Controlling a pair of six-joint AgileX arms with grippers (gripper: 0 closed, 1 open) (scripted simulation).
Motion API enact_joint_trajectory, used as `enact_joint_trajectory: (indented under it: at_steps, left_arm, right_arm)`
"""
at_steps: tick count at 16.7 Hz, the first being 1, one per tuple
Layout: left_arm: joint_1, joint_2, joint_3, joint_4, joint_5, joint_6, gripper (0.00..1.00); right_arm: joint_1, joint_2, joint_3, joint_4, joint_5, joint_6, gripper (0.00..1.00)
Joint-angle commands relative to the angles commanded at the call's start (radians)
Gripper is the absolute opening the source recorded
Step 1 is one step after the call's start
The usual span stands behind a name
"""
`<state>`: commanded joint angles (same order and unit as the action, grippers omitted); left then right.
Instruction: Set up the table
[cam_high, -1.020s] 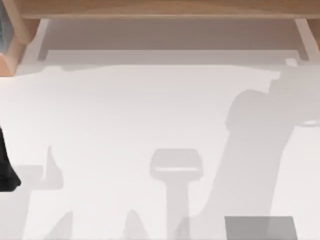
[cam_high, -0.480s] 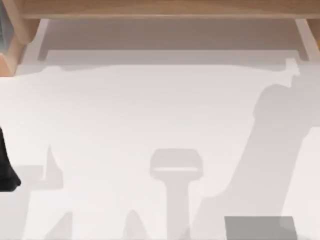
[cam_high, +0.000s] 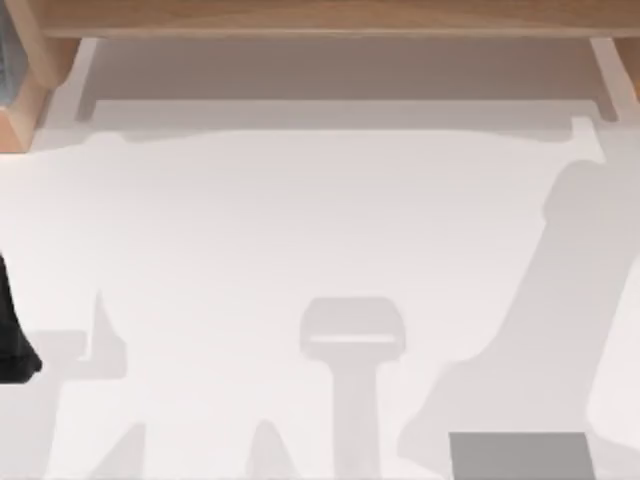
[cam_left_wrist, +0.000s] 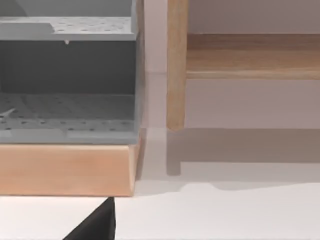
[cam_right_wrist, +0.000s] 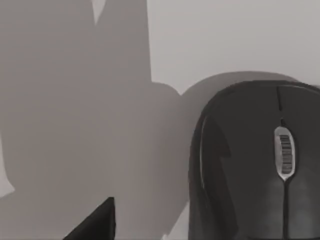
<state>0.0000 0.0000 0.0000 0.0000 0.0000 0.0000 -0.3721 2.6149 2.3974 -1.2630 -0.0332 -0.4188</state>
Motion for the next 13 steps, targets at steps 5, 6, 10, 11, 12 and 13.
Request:
enact_joint_trajectory:
  at_steps: [5,6,10,11,12,13]
  left_arm:
    - [0.000,0.000,0.000,0.000,0.000,0.000,1.00]
    - [0.000,0.000,0.000,0.000,0.000,0.000,1.00]
    - [0.000,0.000,0.000,0.000,0.000,0.000,1.00]
    - [0.000,0.000,0.000,0.000,0.000,0.000,1.00]
    - [0.000,0.000,0.000,0.000,0.000,0.000,1.00]
    - [0.000,0.000,0.000,0.000,0.000,0.000,1.00]
  right_arm:
    - [0.000,0.000,0.000,0.000,0.000,0.000,0.77]
    - [0.000,0.000,0.000,0.000,0.000,0.000,0.70]
    - [0.000,0.000,0.000,0.000,0.000,0.000,0.40]
    - [0.000,0.000,0.000,0.000,0.000,0.000,0.32]
    - [0.000,0.000,0.000,0.000,0.000,0.000,0.25]
    - [0.000,0.000,0.000,0.000,0.000,0.000,0.17]
